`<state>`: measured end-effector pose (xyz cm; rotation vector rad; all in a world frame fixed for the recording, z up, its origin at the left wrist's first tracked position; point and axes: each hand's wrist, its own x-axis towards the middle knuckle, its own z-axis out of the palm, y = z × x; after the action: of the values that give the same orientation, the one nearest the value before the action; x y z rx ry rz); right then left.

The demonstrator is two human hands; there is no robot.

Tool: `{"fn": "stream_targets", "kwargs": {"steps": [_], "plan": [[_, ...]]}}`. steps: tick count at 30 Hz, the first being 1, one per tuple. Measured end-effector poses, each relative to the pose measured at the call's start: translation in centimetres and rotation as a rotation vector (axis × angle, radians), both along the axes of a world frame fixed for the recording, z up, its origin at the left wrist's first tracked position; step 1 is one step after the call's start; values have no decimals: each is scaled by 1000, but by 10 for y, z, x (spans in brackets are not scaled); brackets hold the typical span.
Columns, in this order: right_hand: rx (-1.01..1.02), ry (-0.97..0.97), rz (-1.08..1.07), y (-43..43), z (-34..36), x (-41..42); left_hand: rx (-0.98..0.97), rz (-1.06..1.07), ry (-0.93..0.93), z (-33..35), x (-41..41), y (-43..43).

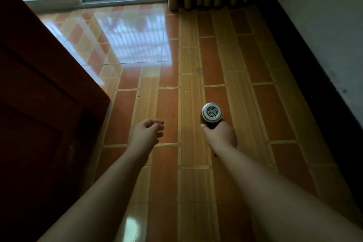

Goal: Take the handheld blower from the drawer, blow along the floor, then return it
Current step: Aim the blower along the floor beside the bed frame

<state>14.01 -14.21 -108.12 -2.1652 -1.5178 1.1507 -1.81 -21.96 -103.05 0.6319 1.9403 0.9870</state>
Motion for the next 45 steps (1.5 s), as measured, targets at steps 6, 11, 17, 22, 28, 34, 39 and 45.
{"fn": "stream_targets", "kwargs": {"steps": [6,11,17,22,28,34,39,45], "plan": [[23,-33,-97,25,-7,43,10,-62,-67,0,23,36],[0,-60,-124,28,-17,55,9,-122,-68,-10,30,50],[-15,16,-123,35,-23,40,9,-109,-100,-14,19,59],[-22,134,-76,55,-18,-8,2,-78,-87,-16,-6,68],[24,186,-13,103,-19,-86,11,-30,-64,-20,-48,72],[53,112,27,121,-29,-116,-20,-40,-76,-34,-66,70],[72,96,3,125,-26,-93,-16,-49,-92,-35,-45,75],[72,68,-189,124,-24,0,14,-100,-124,-24,2,80]]}}
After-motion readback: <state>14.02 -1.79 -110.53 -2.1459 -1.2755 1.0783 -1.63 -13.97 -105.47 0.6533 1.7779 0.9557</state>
